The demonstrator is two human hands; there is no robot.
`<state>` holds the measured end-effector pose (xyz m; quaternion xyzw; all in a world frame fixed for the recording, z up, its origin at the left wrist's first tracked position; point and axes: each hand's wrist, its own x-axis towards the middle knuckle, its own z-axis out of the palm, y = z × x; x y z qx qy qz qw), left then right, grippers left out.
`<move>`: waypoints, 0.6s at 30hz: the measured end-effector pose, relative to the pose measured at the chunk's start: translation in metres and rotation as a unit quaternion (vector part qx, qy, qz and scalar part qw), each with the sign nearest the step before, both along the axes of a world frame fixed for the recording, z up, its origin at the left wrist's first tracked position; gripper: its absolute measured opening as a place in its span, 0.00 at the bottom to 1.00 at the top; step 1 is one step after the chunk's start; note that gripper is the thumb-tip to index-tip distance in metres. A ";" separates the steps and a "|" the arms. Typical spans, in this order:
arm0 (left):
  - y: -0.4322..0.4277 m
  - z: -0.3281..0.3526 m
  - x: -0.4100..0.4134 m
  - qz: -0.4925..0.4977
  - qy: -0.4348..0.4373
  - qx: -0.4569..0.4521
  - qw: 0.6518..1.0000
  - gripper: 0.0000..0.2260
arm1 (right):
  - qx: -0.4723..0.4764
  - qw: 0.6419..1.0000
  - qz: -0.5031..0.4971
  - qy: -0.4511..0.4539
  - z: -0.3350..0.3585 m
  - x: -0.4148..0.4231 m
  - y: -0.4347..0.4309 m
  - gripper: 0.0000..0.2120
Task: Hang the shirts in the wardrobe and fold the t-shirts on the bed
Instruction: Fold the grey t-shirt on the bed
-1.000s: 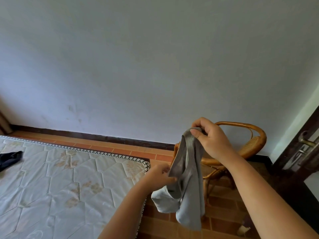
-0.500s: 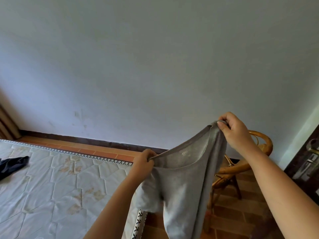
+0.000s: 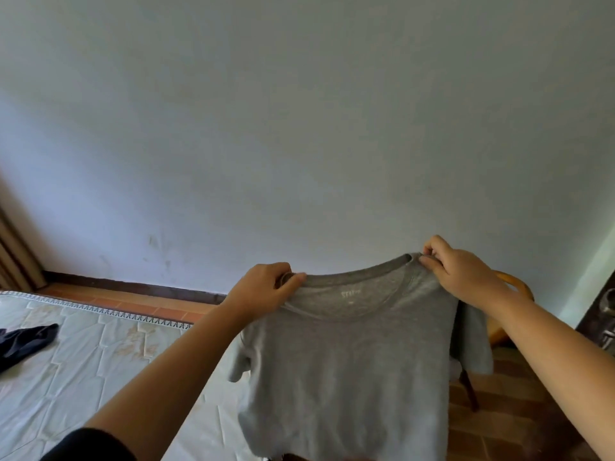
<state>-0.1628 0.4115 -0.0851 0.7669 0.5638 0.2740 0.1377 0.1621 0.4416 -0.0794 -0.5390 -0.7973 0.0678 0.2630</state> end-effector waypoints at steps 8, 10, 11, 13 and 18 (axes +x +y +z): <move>-0.012 0.046 -0.004 -0.039 0.281 0.010 0.959 0.25 | 0.003 0.997 0.009 -0.082 0.030 0.009 0.003 0.14; -0.017 0.056 -0.006 -0.053 0.254 0.020 0.966 0.22 | 0.044 0.997 0.014 -0.055 0.038 0.010 0.005 0.16; -0.017 0.062 -0.007 -0.056 0.216 0.025 0.975 0.19 | 0.067 0.997 0.013 -0.039 0.044 0.010 0.006 0.16; -0.014 0.075 -0.010 -0.053 0.124 0.043 0.990 0.15 | 0.113 0.994 0.011 0.001 0.059 0.008 0.008 0.17; -0.001 0.110 -0.003 0.008 -0.067 0.166 0.984 0.12 | 0.134 0.969 0.027 0.205 0.107 -0.013 0.014 0.13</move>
